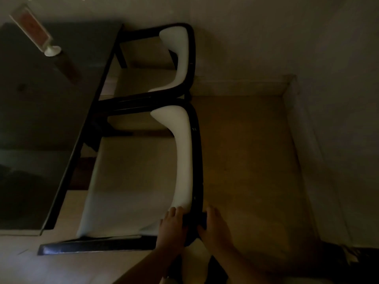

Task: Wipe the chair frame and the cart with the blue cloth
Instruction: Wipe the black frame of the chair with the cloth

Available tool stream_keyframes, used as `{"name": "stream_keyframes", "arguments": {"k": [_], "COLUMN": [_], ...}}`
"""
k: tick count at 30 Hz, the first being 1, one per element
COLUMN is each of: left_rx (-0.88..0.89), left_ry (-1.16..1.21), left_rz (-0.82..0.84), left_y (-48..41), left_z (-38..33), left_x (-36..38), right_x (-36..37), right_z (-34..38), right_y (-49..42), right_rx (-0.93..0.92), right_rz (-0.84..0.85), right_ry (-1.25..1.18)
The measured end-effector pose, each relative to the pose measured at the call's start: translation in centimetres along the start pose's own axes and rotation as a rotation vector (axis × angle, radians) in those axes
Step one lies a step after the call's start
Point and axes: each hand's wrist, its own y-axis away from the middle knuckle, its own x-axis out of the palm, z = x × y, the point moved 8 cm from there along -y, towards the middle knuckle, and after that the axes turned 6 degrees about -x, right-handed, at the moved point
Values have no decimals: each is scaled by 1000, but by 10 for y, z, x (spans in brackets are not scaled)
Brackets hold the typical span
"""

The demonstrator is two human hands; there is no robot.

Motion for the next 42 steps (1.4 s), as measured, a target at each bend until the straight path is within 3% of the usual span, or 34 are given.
{"name": "stream_keyframes", "arguments": {"k": [3, 8, 18, 30, 35, 42], "left_rx": [-79, -54, -102, -55, -79, -93], "left_ry": [76, 168, 362, 192, 180, 100], "left_rz": [-70, -121, -155, -340, -333, -329], "left_y": [-2, -29, -138, -294, -362, -433], "left_z": [-7, -32, -63, -110, -117, -145], "left_x": [-4, -20, -62, -149, -182, -211], "right_x": [-8, -26, -75, -136, -155, -162], "right_z": [5, 7, 35, 82, 105, 110], "right_y": [-14, -46, -158, -323, -393, -470], "right_rx": [36, 47, 63, -36, -115, -128], "right_rz": [-34, -65, -132, -156, -166, -24], "right_ry": [-10, 43, 85, 21, -18, -39]}}
